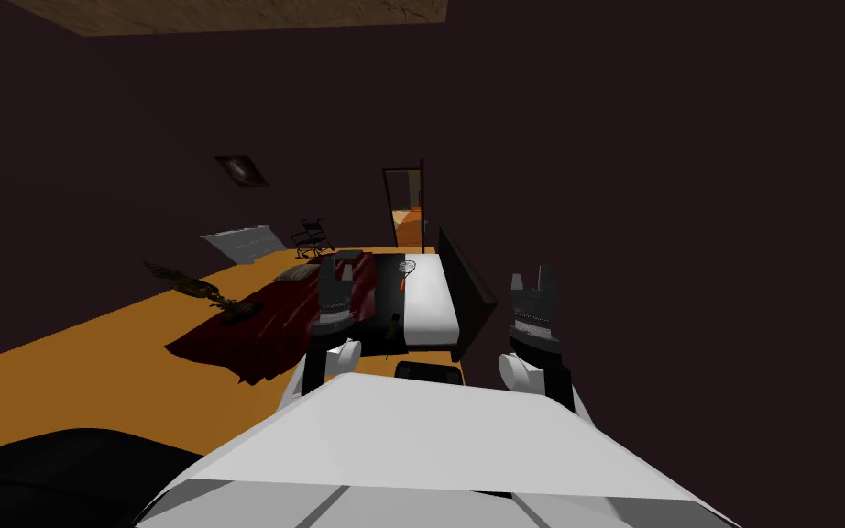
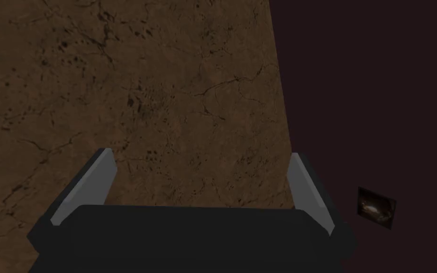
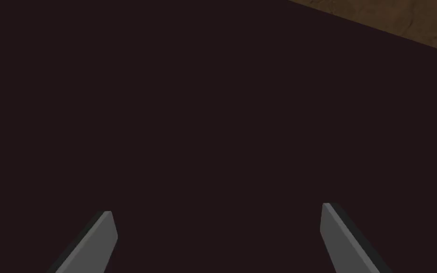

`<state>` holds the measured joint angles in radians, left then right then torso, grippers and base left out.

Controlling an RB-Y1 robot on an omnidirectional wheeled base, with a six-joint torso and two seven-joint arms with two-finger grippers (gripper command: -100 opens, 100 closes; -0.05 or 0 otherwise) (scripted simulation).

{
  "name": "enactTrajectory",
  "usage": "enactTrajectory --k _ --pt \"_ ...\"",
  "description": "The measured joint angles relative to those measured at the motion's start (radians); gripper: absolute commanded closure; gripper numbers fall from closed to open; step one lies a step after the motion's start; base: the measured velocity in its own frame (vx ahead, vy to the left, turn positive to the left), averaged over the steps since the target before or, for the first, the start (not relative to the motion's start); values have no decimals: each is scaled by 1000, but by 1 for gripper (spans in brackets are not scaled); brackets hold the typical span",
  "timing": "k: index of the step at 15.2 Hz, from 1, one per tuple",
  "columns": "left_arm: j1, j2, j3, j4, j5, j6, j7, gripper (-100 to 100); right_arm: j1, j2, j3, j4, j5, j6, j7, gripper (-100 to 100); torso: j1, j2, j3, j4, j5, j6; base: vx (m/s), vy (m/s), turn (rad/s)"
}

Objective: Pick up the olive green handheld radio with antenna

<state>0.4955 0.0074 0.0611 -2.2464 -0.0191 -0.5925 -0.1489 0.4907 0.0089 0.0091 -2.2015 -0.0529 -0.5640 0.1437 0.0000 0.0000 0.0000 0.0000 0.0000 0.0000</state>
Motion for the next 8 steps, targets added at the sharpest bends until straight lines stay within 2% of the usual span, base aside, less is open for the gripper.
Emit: enactTrajectory --k 4,8 --pt "-3 71 -9 31 5 31 -18 -100 0 0 0 0 0 0 0 0 2 -1 -1 0 0 0 13 22 -80" --pt "-4 136 -25 67 16 104 -50 -100 0 0 0 0 0 0 0 0 3 -2 -1 0 1 0 20 35 -81"
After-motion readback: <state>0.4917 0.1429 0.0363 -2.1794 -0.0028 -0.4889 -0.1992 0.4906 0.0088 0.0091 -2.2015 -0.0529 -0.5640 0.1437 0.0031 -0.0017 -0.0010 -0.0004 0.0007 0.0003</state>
